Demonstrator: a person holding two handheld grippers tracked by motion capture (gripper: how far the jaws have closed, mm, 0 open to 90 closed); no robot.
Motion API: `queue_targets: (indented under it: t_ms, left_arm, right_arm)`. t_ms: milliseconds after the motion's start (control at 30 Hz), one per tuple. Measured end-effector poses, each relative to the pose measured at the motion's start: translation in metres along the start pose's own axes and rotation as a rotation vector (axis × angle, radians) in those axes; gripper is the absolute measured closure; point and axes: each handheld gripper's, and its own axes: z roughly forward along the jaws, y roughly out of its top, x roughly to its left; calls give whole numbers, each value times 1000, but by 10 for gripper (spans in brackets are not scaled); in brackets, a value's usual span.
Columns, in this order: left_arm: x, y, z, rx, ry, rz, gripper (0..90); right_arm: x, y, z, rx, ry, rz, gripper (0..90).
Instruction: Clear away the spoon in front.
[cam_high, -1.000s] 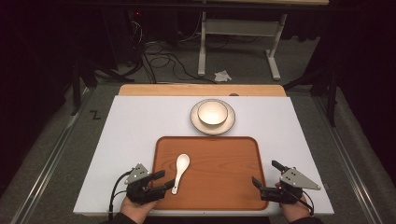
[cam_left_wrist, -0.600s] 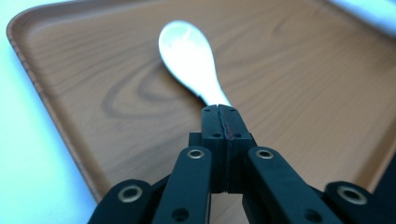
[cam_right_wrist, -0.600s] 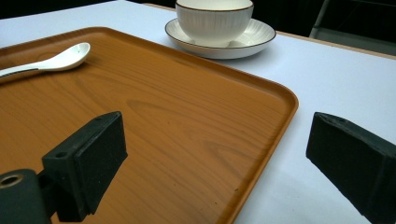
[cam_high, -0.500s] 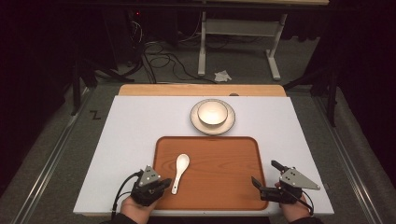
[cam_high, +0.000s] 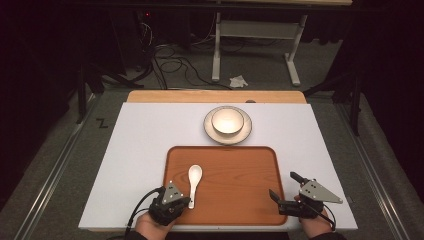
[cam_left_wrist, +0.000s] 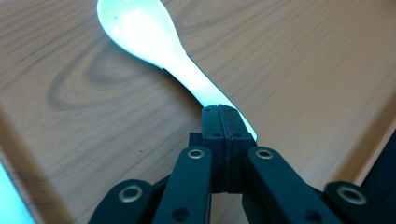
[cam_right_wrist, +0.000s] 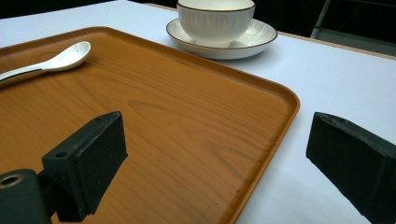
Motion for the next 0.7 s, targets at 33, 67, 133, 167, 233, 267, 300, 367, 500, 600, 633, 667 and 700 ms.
queue_targets:
  t_ms: [33,67,133,167,233,267,300,367,500,600,633,667,700]
  left_arm:
    - [0,0,0,-1,-2,0,900]
    - [0,0,0,-1,-7,-1,900]
    - [0,0,0,-2,-14,-3,900]
    - [0,0,0,-2,-17,-3,900]
    - [0,0,1,-3,-18,-4,900]
    - [0,0,0,-6,-15,-6,900]
    - [1,0,0,-10,-12,-8,900]
    - [4,0,-3,-33,-5,-27,899]
    - [15,-2,-12,-119,10,-70,745]
    - [25,-4,-22,-189,44,-81,607]
    - [27,-5,-26,-210,62,-77,564]
    - [30,-6,-29,-230,85,-76,518]
    - [32,-7,-32,-248,101,-76,479]
  right_arm:
    - [0,0,0,2,-1,3,57]
    - [0,0,0,2,-1,3,57]
    - [0,0,0,2,-1,2,57]
    - [0,0,0,2,-1,3,57]
    - [0,0,0,1,-1,2,57]
    - [0,0,0,1,-1,1,57]
    - [0,0,0,0,0,2,57]
    - [0,0,0,-1,1,-1,57]
    - [0,0,-1,0,-1,4,57]
    - [0,0,-1,0,-1,4,57]
    - [0,0,-1,0,-1,3,57]
    - [0,0,0,0,-1,3,57]
    - [0,0,0,0,0,3,57]
